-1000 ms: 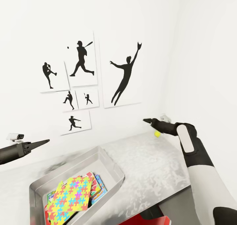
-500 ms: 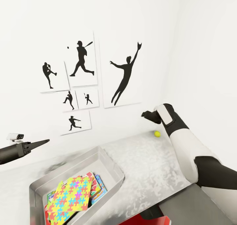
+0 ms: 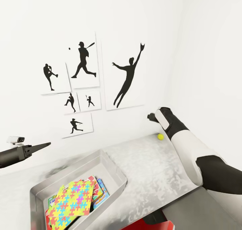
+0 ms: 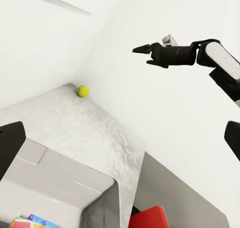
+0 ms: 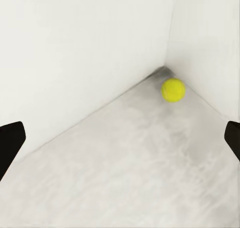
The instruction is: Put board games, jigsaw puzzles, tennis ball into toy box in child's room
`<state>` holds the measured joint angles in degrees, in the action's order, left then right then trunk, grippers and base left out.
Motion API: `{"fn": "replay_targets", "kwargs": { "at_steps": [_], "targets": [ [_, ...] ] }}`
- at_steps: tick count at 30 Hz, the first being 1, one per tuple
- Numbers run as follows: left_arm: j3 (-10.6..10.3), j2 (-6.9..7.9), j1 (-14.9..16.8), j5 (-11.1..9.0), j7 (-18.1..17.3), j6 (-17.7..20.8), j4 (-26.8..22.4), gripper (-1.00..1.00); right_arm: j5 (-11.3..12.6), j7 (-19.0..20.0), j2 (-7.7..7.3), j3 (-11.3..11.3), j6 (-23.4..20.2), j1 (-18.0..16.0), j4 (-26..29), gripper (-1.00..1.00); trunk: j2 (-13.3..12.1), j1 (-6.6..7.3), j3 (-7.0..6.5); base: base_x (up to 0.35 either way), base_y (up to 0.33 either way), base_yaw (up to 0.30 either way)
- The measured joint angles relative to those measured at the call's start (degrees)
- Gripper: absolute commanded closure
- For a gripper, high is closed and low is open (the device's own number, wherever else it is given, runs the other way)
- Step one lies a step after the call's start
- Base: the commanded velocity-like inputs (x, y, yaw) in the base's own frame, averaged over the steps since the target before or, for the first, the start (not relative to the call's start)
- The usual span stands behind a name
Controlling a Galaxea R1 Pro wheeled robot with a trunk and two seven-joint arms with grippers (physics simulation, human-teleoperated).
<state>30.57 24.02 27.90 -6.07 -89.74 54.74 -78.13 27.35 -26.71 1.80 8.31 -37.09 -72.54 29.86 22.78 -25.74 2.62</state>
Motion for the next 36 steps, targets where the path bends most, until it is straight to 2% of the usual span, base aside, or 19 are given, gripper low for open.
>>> {"fn": "replay_targets", "kwargs": {
  "at_steps": [6, 12, 15, 18, 21, 23, 25, 26, 27, 29, 32, 36],
  "targets": [
    [-0.3, -0.03, 0.0, -0.1, 0.0, 0.0, -0.1, -1.00, -0.6, -0.5, 0.03, 0.9, 1.8, 0.0, 0.2, -1.00, 0.0, 0.00, 0.00, 0.000, 0.000, 0.000],
    [-0.2, -0.02, 0.0, -0.1, 0.0, 0.4, -0.4, -1.00, -3.7, -3.0, 0.25, 2.9, 7.1, 0.0, -0.1, -1.00, 0.0, 0.00, 0.00, 0.000, 0.000, 0.000],
    [-0.2, 0.08, -0.1, -0.2, 0.0, 1.3, -1.5, -1.00, -4.2, -3.4, 0.26, 3.0, 9.9, 0.0, -0.6, -1.00, 0.0, 0.00, 0.00, 0.000, 0.000, 0.000],
    [-0.5, 0.15, -0.1, -0.4, 0.0, 3.5, -4.1, -1.00, -4.3, -3.6, 0.27, 3.0, 13.5, 0.0, -3.5, -1.00, 0.0, 0.00, 0.00, 0.000, 0.000, 0.000],
    [-1.4, 0.30, -0.1, -0.6, 0.0, 4.5, -5.6, -1.00, -4.2, -3.6, 0.24, 2.9, 14.9, 0.0, -6.3, -1.00, 0.0, 0.00, 0.00, 0.000, 0.000, 0.000],
    [-2.6, 0.26, 0.1, -1.0, 0.0, 4.6, -6.1, -1.00, -4.2, -3.4, 0.17, 2.9, 15.3, -0.1, -7.3, -1.00, 0.0, 0.00, 0.00, 0.000, 0.000, 0.000],
    [-4.7, 0.17, 0.8, -1.3, 0.0, 4.6, -6.6, -1.00, -4.1, -3.2, 0.13, 2.9, 15.5, -0.1, -7.8, -1.00, 0.0, 0.00, 0.00, 0.000, 0.000, 0.000],
    [-6.6, 0.15, 1.6, -1.4, 0.0, 4.6, -6.7, -1.00, -4.1, -3.2, 0.13, 2.9, 15.5, -0.1, -8.0, -1.00, 0.0, 0.00, 0.00, 0.000, 0.000, 0.000],
    [-7.7, 0.17, 2.1, -1.5, 0.0, 4.6, -6.8, -1.00, -4.1, -3.1, 0.12, 2.9, 15.5, -0.1, -8.0, -1.00, 0.0, 0.00, 0.00, 0.000, 0.000, 0.000],
    [-11.4, 0.13, 5.0, -1.6, 0.0, 4.6, -7.0, -1.00, -4.1, -3.0, 0.10, 2.9, 15.5, -0.1, -8.2, -1.00, 0.0, 0.00, -0.01, 0.000, 0.000, 0.000],
    [-14.5, -0.24, 8.4, -1.6, 0.0, 4.6, -6.9, -1.00, -4.1, -2.9, 0.15, 2.9, 15.6, 0.0, -8.3, -1.00, 0.0, 0.00, 0.00, 0.000, 0.000, 0.000],
    [-18.4, -1.79, 12.9, -1.5, 0.0, 4.6, -6.9, -1.00, -4.1, -2.8, 0.17, 3.0, 15.8, 0.0, -8.3, -1.00, 0.0, 0.00, -0.01, 0.000, 0.000, 0.000]
  ]
}}
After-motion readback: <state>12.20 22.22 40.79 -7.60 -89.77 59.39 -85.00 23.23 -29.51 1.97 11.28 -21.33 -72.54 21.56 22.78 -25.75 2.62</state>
